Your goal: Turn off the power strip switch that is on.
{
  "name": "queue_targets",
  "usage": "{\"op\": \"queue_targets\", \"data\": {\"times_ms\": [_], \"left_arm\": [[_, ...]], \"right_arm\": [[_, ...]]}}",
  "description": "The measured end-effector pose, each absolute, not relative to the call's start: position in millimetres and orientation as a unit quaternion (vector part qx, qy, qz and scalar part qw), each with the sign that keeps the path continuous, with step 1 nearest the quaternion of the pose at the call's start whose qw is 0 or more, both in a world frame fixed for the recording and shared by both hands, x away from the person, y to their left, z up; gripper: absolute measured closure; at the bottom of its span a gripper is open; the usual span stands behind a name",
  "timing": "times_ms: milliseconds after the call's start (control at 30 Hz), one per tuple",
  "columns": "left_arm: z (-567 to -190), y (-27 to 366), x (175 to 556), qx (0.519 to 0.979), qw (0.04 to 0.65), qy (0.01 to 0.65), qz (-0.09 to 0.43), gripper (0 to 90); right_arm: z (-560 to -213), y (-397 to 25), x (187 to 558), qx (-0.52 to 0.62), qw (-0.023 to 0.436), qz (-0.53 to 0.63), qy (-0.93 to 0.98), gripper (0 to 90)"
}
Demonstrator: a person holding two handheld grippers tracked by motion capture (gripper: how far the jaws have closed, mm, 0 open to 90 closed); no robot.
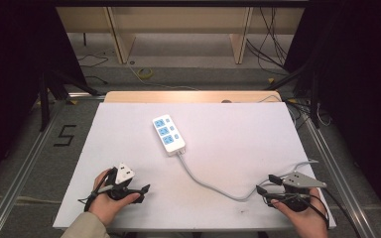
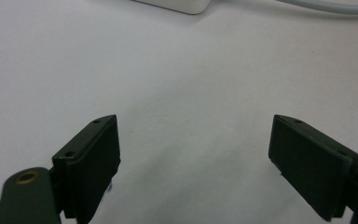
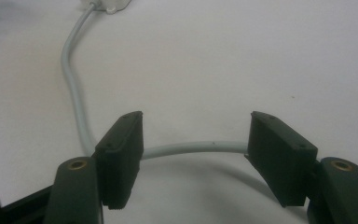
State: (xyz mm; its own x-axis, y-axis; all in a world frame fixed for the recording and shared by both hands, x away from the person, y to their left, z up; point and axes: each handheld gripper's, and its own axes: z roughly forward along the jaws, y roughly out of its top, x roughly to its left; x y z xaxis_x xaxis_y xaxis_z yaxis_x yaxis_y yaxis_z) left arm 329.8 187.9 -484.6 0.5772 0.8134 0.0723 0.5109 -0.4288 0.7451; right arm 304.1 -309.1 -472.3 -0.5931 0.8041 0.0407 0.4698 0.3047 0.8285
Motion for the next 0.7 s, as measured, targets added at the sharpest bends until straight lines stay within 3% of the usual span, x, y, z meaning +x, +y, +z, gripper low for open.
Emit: {"op": "queue_targets", "data": {"times_ms": [333,433,700], "left_arm": [[-483.7,187.6,329.5,0.814,0.349,0.411,0.216,19.5],[-482.1,187.7,329.1,0.814,0.345,0.411,0.222,29.3],[-475.0,191.2,327.3,0.81,0.333,0.421,0.235,65.5]], "right_arm": [[-472.3,-304.9,304.0,0.396,0.191,0.429,0.789,36.6],[-472.2,-304.8,304.1,0.396,0.192,0.428,0.789,36.6],[-471.7,-305.3,303.3,0.395,0.193,0.43,0.789,36.6]]}}
